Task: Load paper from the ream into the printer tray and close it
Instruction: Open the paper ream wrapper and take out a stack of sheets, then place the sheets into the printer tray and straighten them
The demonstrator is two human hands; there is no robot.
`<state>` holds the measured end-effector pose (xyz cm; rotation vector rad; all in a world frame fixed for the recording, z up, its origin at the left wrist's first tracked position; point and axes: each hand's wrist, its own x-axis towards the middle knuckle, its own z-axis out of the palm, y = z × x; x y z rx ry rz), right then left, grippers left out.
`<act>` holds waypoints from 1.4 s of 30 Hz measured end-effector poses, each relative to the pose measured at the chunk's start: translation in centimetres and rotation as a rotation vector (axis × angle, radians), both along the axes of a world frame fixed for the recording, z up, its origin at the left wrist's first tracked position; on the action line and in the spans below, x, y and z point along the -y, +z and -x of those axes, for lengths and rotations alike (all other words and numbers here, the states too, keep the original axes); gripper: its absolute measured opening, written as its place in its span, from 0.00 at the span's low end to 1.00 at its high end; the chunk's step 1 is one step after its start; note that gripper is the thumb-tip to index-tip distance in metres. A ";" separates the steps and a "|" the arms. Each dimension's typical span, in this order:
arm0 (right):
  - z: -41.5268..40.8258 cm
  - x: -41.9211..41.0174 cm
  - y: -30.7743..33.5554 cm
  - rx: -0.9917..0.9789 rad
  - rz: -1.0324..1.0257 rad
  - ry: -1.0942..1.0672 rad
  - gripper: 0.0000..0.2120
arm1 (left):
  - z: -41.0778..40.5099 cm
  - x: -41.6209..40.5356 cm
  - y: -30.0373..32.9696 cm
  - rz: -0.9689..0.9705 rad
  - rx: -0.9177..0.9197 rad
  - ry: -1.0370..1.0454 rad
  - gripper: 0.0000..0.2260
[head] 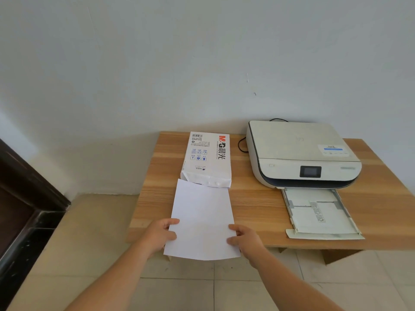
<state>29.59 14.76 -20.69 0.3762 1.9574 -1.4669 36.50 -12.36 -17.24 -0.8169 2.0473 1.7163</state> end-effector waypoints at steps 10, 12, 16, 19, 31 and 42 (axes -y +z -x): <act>-6.9 1.9 0.6 -0.026 0.020 0.000 0.24 | -6.5 2.2 0.6 0.024 -0.018 -0.025 0.22; -7.7 2.0 1.3 -0.058 0.030 -0.007 0.23 | -7.2 2.5 0.9 0.042 -0.033 -0.036 0.22; -8.0 1.9 3.5 -0.148 0.029 -0.006 0.24 | -7.4 2.3 2.6 0.096 -0.113 -0.051 0.21; -7.7 1.5 5.9 -0.223 0.007 -0.013 0.22 | -6.7 1.8 4.2 0.106 -0.193 -0.029 0.20; -4.8 -2.6 10.3 -0.403 -0.003 -0.054 0.23 | -3.8 -2.1 8.4 0.136 -0.366 -0.014 0.22; -2.9 -10.8 11.7 -0.476 0.067 -0.086 0.23 | -2.5 -11.3 9.4 0.087 -0.405 0.056 0.21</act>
